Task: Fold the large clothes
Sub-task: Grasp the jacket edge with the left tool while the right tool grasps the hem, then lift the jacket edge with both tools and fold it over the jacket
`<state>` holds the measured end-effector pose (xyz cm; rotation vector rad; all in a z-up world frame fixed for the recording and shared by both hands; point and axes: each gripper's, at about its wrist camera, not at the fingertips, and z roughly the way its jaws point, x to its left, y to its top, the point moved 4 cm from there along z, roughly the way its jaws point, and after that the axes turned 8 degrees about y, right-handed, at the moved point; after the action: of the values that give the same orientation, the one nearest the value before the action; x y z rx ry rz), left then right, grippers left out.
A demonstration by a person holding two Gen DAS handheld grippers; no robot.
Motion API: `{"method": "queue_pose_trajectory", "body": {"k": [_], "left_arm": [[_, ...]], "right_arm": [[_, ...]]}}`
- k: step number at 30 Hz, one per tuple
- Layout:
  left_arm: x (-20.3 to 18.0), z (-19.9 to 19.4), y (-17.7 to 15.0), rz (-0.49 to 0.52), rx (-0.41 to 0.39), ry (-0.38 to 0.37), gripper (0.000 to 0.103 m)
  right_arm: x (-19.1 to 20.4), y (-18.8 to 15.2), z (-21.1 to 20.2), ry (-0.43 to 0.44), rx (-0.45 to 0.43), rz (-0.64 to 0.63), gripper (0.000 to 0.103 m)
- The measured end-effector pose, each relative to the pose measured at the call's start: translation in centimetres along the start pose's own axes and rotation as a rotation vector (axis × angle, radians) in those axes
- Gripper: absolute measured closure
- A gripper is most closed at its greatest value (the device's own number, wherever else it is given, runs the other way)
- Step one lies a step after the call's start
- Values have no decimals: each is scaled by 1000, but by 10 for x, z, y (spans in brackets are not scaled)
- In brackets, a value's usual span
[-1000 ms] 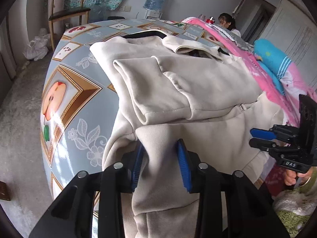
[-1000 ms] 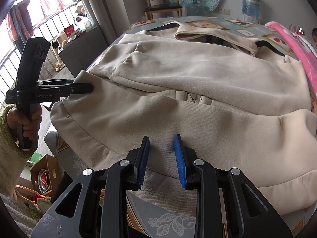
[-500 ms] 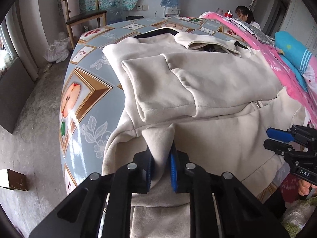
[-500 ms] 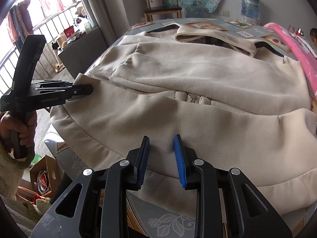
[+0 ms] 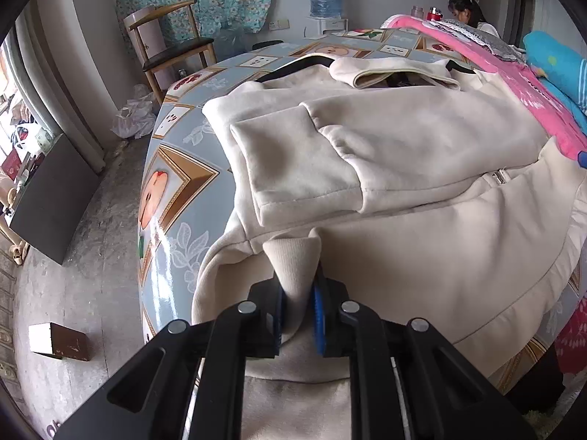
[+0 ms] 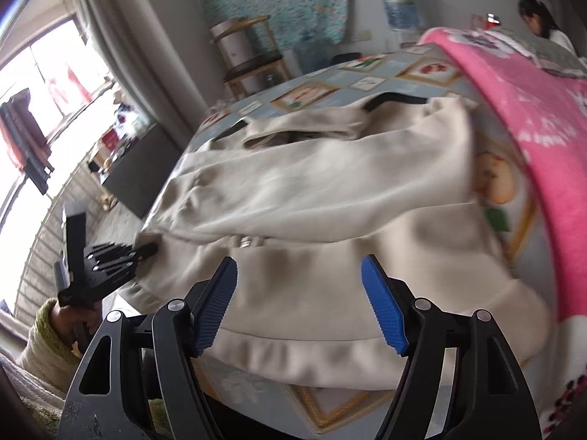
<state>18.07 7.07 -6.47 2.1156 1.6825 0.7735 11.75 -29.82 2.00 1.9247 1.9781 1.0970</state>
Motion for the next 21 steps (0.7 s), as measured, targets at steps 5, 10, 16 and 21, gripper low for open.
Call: {"method": "queue_pose_trajectory", "body": {"k": [5,10,16,21], "left_arm": [[-4,0,1,21,-3,30,90],[-6,0,1,16,-3,38,90],[-4,1,1,3,0,31,90],[-4,1,1,5,-1,30,90]], "right_arm": [[-78,10,-27,-90,9,118,35],[-105,12,-10,-88,82,132,50],[-103,24,21,-27,134,100,53],[-116,29,40,13,170,109,53]]}}
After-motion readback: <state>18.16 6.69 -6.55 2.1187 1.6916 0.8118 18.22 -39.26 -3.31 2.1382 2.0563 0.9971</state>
